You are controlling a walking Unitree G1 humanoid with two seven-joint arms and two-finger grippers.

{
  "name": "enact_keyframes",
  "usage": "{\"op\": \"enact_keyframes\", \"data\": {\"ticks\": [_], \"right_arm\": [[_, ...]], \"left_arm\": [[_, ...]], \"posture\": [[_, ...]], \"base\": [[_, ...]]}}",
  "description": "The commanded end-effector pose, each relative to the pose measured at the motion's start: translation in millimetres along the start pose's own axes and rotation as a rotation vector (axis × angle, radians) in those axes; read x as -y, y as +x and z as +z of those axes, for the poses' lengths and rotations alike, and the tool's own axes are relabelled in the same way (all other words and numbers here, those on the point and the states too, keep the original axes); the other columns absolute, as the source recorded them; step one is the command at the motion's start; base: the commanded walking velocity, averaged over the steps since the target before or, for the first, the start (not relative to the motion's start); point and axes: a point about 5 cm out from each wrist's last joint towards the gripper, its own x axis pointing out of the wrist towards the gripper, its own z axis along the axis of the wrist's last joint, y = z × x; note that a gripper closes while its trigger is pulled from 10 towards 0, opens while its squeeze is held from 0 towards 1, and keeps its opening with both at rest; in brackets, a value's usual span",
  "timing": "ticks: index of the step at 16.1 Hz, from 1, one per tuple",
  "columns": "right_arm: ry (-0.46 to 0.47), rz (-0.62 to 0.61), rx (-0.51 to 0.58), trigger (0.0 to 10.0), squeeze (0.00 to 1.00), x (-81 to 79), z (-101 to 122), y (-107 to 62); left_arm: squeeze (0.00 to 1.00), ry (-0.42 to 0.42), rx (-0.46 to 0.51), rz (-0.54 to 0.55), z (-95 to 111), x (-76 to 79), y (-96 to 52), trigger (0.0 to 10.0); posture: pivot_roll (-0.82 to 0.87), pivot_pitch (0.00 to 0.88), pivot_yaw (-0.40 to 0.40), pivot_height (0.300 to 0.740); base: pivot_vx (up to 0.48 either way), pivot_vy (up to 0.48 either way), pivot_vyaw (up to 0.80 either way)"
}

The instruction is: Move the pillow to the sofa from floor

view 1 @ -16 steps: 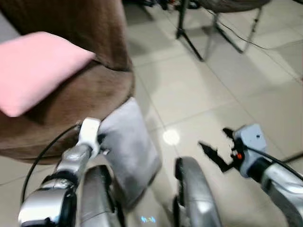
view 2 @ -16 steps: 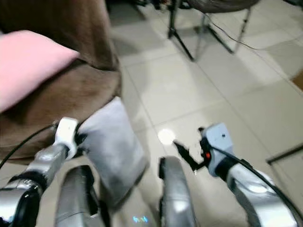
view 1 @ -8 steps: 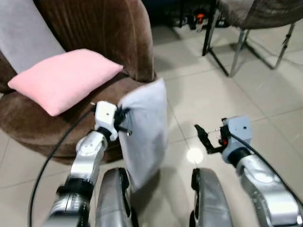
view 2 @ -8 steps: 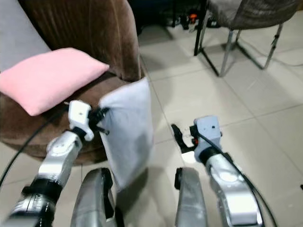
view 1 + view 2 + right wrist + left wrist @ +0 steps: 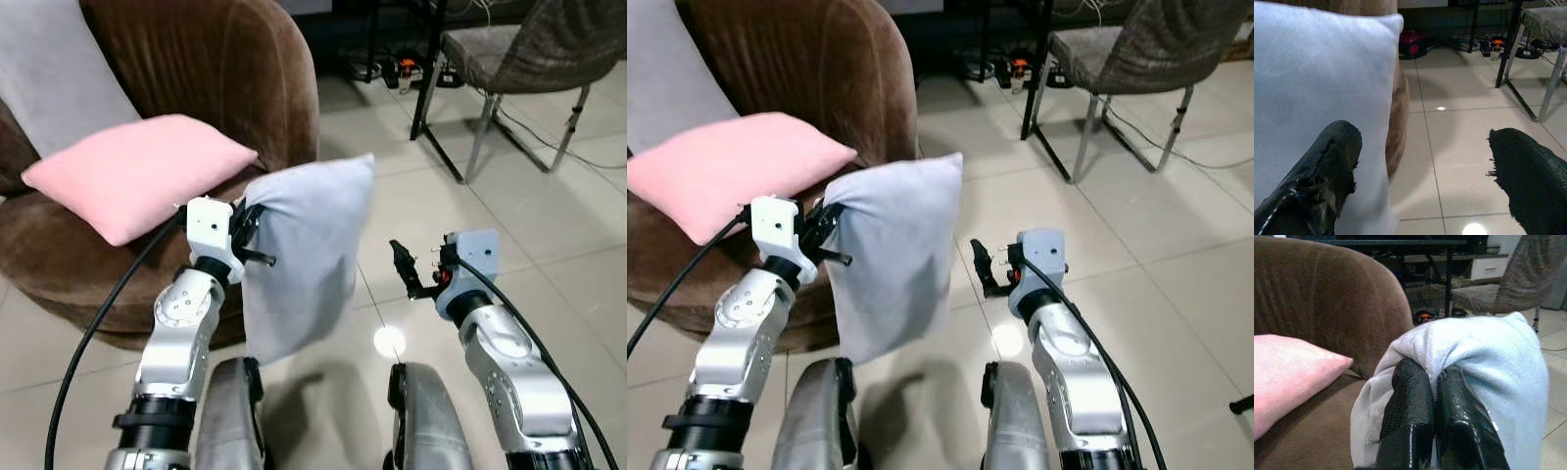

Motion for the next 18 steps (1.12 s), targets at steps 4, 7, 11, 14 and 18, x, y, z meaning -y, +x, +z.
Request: {"op": "enact_keyframes", "data": {"ticks": [4, 7, 11, 14, 18], "right_arm": [[0.021, -0.010, 0.025, 10.0, 0.00, 0.7, 1, 4.5], [0.024, -0.009, 0.042, 10.0, 0.00, 1.1, 2, 9.6], [0.028, -0.006, 0.047, 10.0, 0.00, 0.7, 0, 10.7], [0.031, -0.002, 0.043, 10.0, 0.00, 0.3, -3, 12.5], [0.046, 0.001, 0.041, 10.0, 0.00, -0.2, -5, 14.1]], "left_arm": [[0.00, 0.038, 0.038, 0.003, 17, -1.2, 5.1, 0.0], [0.00, 0.044, 0.040, -0.008, 20, 2.3, 6.7, 0.0], [0.00, 0.051, 0.033, -0.012, 20, 2.8, 6.1, 0.0], [0.00, 0.057, 0.017, -0.020, 17, 4.6, 4.6, 0.0], [0.00, 0.066, 0.019, -0.030, 19, 5.4, 7.4, 0.0]], "posture": [[-0.02, 0.000, 0.049, 0.656], [-0.01, 0.000, 0.053, 0.686], [-0.01, 0.000, 0.045, 0.721], [0.00, 0.000, 0.041, 0.740], [0.01, 0.000, 0.038, 0.740]], "base": [[0.000, 0.000, 0.00], [0.000, 0.000, 0.00], [0.000, 0.000, 0.00], [0.000, 0.000, 0.00], [0.000, 0.000, 0.00]]}}
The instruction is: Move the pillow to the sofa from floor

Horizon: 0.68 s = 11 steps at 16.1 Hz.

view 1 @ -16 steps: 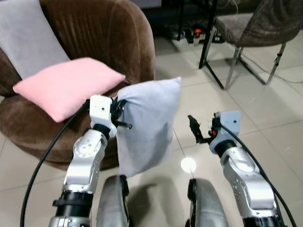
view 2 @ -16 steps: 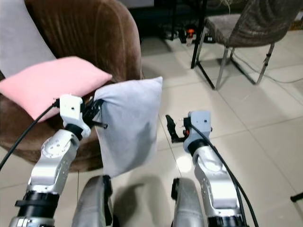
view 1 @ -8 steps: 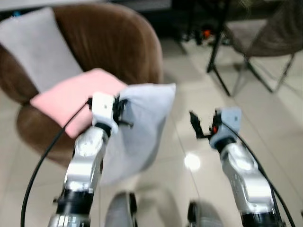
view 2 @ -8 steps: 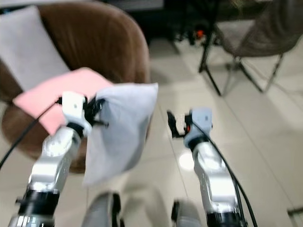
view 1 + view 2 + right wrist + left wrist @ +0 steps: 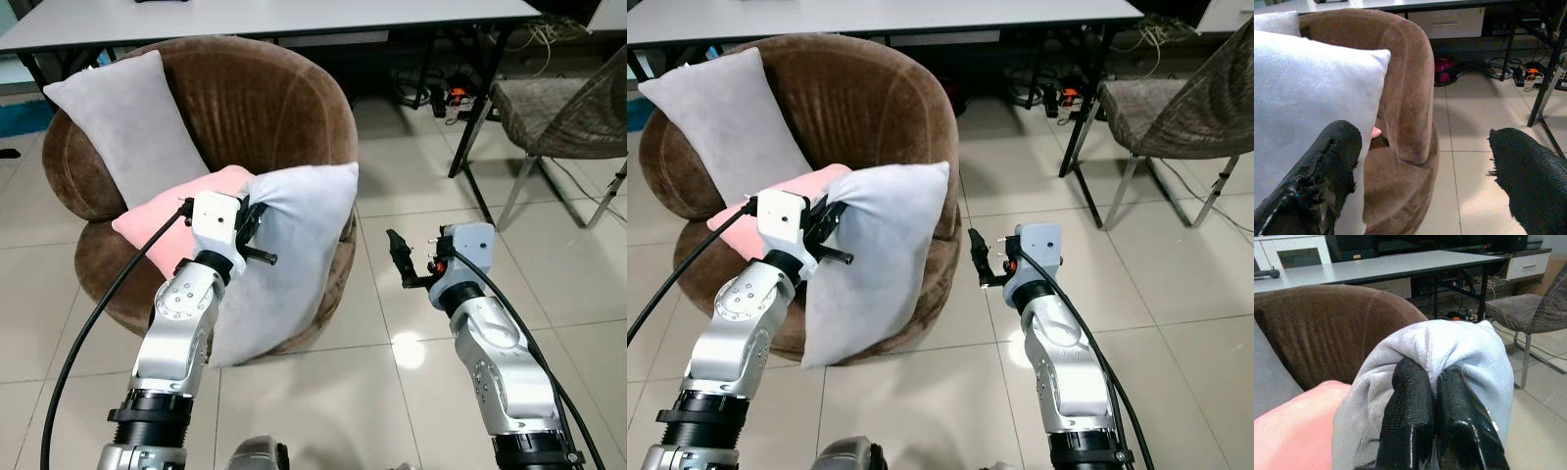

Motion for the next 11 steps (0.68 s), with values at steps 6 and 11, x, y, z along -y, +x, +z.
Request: {"op": "enact_keyframes", "data": {"ticks": [6, 11], "right_arm": [[0.050, 0.063, -0.118, 10.0, 0.00, -8.7, -18, 12.6], [-0.172, 0.154, -0.482, 10.0, 0.00, -10.1, -72, 13.6]], "left_arm": [[0.00, 0.055, 0.153, -0.091, 54, 6.6, 39.9, 0.0], [0.00, -0.015, 0.363, -0.197, 129, 25.9, 60.2, 0.0]], "posture": [[0.04, 0.000, 0.047, 0.740], [0.07, 0.000, 0.059, 0.740]], "base": [[0.000, 0.000, 0.00], [0.000, 0.000, 0.00]]}}
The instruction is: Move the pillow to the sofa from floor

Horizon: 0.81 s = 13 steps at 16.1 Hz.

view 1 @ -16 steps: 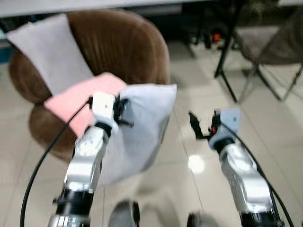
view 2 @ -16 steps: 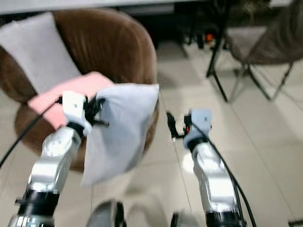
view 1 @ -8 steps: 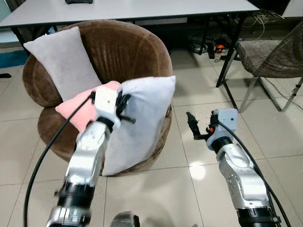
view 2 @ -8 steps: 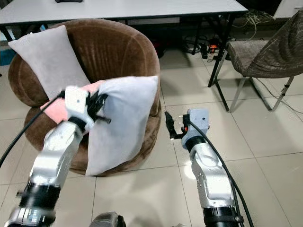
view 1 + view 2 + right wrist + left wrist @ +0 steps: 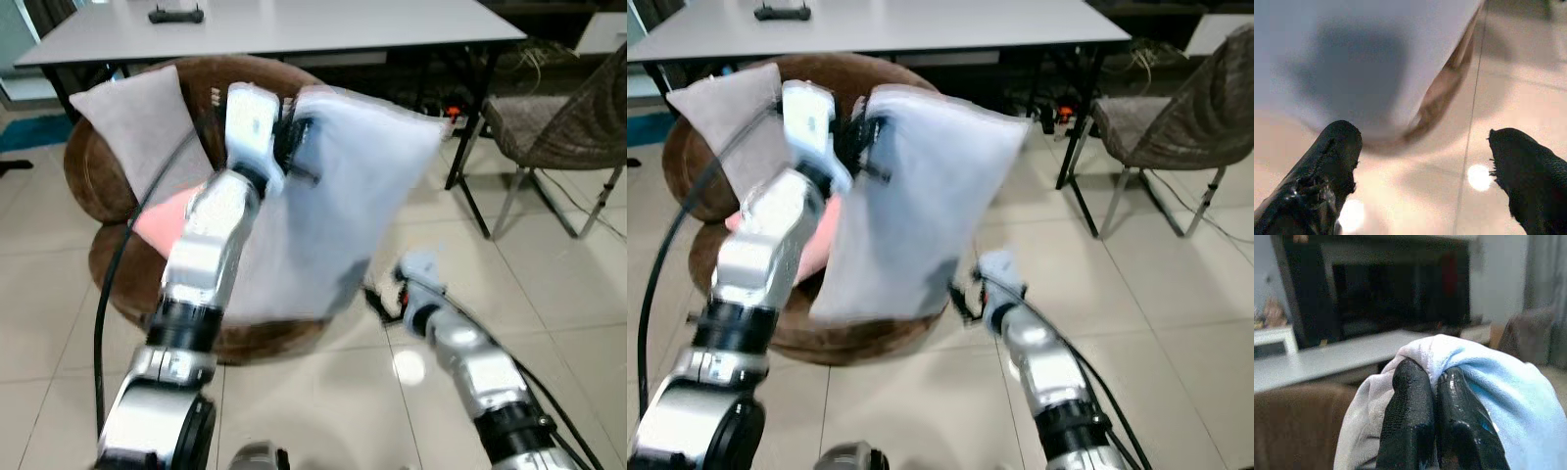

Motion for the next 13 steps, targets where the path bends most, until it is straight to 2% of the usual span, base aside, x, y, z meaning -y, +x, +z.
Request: {"op": "enact_keyframes", "data": {"ticks": [1, 3, 5, 7, 9, 11, 13], "right_arm": [[-0.069, 0.015, -0.079, 10.0, 0.00, -1.2, -11, 4.8], [-0.046, -0.023, -0.088, 10.0, 0.00, 0.2, -12, 12.6], [0.049, -0.037, -0.062, 10.0, 0.00, -1.3, -5, 20.2], [0.329, -0.056, 0.019, 10.0, 0.00, -3.8, 9, 28.8], [0.440, -0.057, 0.051, 10.0, 0.00, -3.6, 13, 30.4], [0.625, -0.042, 0.159, 10.0, 0.00, 0.5, 24, 30.4], [0.822, -0.022, 0.294, 10.0, 0.00, 11.1, 33, 25.7]], "left_arm": [[0.00, -0.036, 0.151, -0.030, 43, 3.2, 12.8, 0.0], [0.00, -0.108, 0.219, -0.068, 65, 12.9, 20.7, 0.0], [0.00, -0.177, 0.262, -0.104, 77, 23.4, 23.3, 0.0], [0.00, -0.260, 0.295, -0.133, 88, 34.4, 24.9, 0.0], [0.00, -0.280, 0.297, -0.130, 89, 34.7, 25.4, 0.0], [0.00, -0.280, 0.289, -0.118, 89, 31.3, 24.6, 0.0], [0.00, -0.288, 0.282, -0.083, 88, 22.2, 21.9, 0.0]], "posture": [[0.08, 0.000, 0.060, 0.740], [0.08, 0.000, 0.065, 0.740], [0.08, 0.000, 0.067, 0.740], [0.09, 0.000, 0.065, 0.740], [0.10, 0.000, 0.059, 0.740], [0.10, 0.000, 0.051, 0.740], [0.10, 0.000, 0.050, 0.740]], "base": [[0.000, 0.000, 0.00], [0.000, 0.000, 0.00], [0.000, 0.000, 0.00], [0.000, 0.000, 0.00], [0.000, 0.000, 0.00], [0.000, 0.000, 0.00], [0.000, 0.000, 0.00]]}}
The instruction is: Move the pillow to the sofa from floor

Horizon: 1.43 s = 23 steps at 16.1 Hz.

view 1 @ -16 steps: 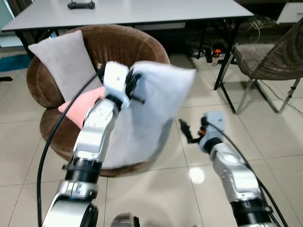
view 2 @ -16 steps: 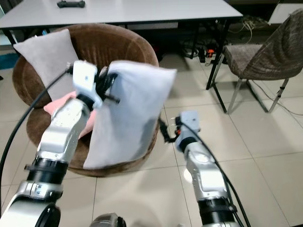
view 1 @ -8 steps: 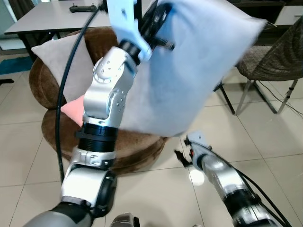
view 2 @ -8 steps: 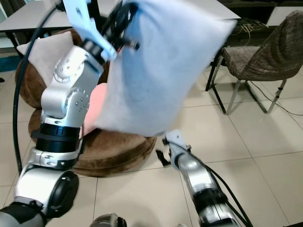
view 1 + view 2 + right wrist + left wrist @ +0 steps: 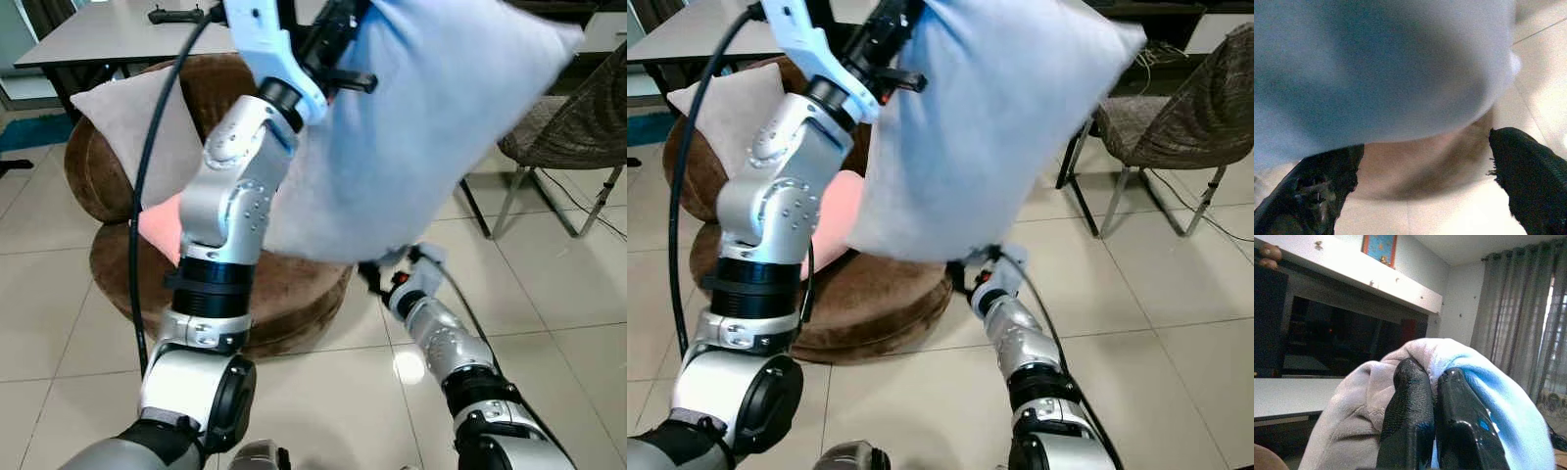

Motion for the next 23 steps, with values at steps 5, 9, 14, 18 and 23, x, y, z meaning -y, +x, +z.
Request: {"op": "enact_keyframes", "data": {"ticks": [5, 9, 14, 18, 23], "right_arm": [[0.244, 0.205, 0.241, 10.0, 0.00, -13.8, 33, -3.7], [0.300, 0.306, 0.253, 10.0, 0.00, -23.4, 32, -4.7], [0.346, 0.334, 0.245, 0.0, 0.00, -25.1, 27, -4.6], [0.241, 0.336, 0.268, 0.0, 0.00, -20.5, 32, -11.5], [-0.233, 0.065, 0.319, 10.0, 0.00, 21.3, 51, -51.6]], "left_arm": [[0.00, -0.030, 0.053, -0.010, 15, -0.4, 2.6, 0.0], [0.00, -0.070, 0.059, -0.002, 17, -3.3, 3.3, 0.0], [0.00, -0.088, 0.052, -0.009, 17, -2.9, 2.3, 0.0], [0.00, 0.080, -0.092, 0.029, -7, -24.8, -19.2, 0.0], [0.00, 0.330, -0.318, 0.199, -47, -72.7, -94.4, 0.0]], "posture": [[0.09, 0.000, 0.067, 0.740], [0.09, 0.000, 0.072, 0.740], [0.10, 0.000, 0.074, 0.740], [0.08, 0.000, 0.078, 0.740], [0.04, 0.000, 0.060, 0.740]], "base": [[0.000, 0.000, 0.00], [0.000, 0.000, 0.00], [0.000, 0.000, 0.00], [0.000, 0.000, 0.00], [0.000, 0.000, 0.00]]}}
